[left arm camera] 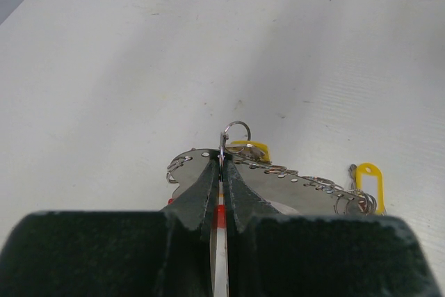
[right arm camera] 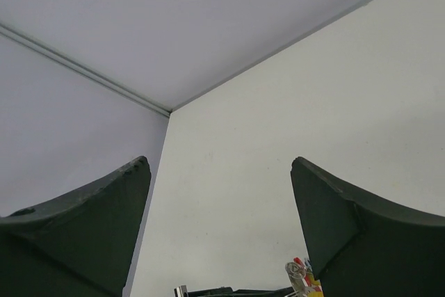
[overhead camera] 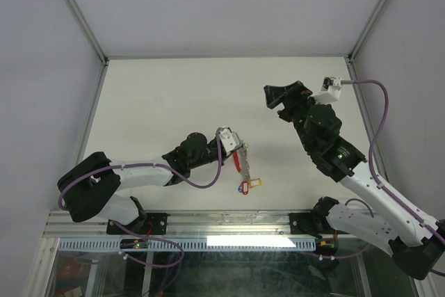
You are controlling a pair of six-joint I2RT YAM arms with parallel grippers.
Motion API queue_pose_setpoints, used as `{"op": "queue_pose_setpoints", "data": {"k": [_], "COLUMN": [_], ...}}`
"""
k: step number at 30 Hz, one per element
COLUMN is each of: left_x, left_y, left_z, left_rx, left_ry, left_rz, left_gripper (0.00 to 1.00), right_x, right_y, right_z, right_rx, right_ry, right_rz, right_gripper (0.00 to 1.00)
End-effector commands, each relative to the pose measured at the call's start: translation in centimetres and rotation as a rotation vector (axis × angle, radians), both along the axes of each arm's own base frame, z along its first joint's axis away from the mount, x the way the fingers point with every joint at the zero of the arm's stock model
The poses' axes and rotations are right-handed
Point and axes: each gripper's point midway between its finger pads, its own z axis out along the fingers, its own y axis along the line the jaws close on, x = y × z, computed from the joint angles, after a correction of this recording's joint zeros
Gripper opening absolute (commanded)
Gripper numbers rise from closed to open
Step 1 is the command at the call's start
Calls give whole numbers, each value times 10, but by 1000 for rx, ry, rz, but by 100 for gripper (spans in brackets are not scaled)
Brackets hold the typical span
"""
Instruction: Put the keys on the keyring
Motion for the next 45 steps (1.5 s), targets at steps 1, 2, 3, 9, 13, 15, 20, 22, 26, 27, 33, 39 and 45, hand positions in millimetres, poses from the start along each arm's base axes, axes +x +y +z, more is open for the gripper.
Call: {"op": "queue_pose_setpoints", "data": {"k": [1, 2, 3, 9, 13, 15, 20, 22, 26, 27, 33, 39, 45], "left_x": [6, 5, 5, 6, 4, 4, 3, 3, 3, 3, 3, 4, 3], "left_y": [-4, -4, -3, -1, -2, -2, -3, -3, -4, -4, -4, -5, -7], "left_z": [26, 26, 26, 27, 27, 27, 27, 28, 28, 28, 27, 26, 26], "left_rx": [-51, -49, -48, -45, -46, -46, -46, -47, -47, -47, -42, -40, -41], "left_ry": [-64, -64, -64, -69, -65, -66, -65, -65, -64, -64, -63, -62, -62], "left_rz": [6, 5, 6, 11, 1, 1, -5, -5, -8, -8, -10, -12, -18], "left_gripper": [0, 0, 0, 0, 0, 0, 0, 0, 0, 0, 0, 0, 0], "right_x": [-5, -5, -4, -5, -5, -4, -2, -5, -5, -5, -8, -7, -5], "right_y": [-19, -19, -18, -15, -10, -3, 1, 0, 0, 1, 0, -1, 1], "right_z": [9, 11, 12, 6, 4, 2, 1, 8, 10, 8, 12, 11, 9], "right_rx": [83, 91, 90, 106, 114, 126, 145, 166, 169, 162, 182, 170, 153], "right_ry": [-16, -12, -8, 20, 15, 23, 41, 19, -2, 14, -20, -7, 2], "right_rz": [-80, -84, -84, -71, -50, -23, -19, -14, -8, -10, 2, -6, -2], "right_gripper": [85, 85, 85, 85, 85, 85, 84, 84, 84, 84, 84, 84, 84]}}
